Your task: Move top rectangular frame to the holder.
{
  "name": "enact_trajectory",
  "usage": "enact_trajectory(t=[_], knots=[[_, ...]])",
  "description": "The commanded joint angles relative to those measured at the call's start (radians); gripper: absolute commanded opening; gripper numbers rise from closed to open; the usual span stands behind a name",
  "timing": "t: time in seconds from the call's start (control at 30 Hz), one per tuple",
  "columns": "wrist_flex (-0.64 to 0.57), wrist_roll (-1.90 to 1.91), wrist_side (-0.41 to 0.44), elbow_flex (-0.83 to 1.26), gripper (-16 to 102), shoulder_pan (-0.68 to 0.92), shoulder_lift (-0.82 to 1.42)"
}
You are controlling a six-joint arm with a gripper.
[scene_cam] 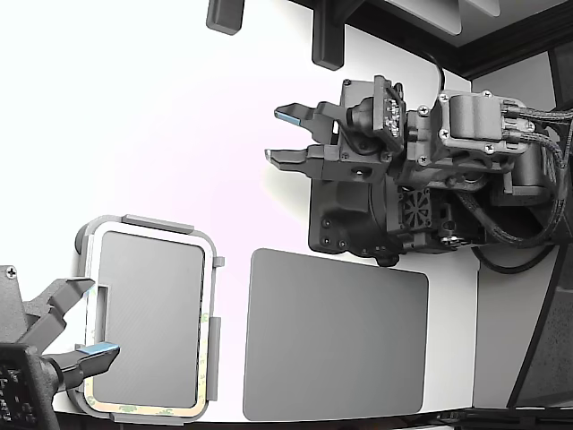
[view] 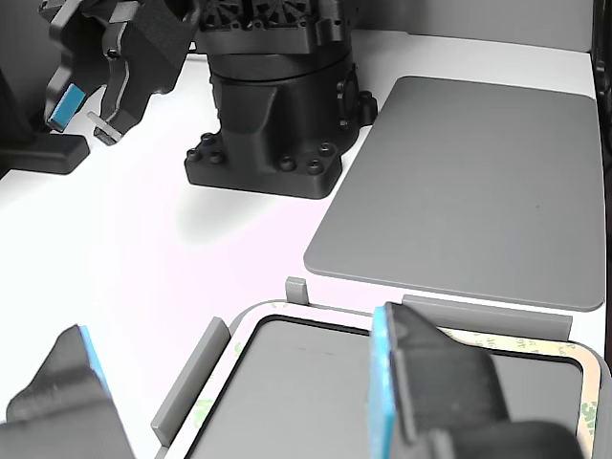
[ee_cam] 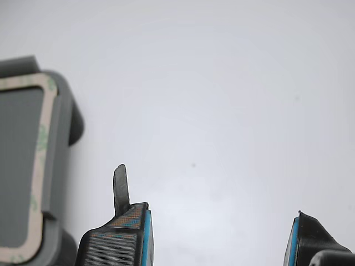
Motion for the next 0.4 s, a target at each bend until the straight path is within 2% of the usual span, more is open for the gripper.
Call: enact_trajectory(t=[0.0, 0.37], knots=[[-0.003, -0.002, 0.002, -0.02, 100, -0.008, 0.02], [0.003, 0.04, 0.051, 0.014, 100, -0.002, 0.034]])
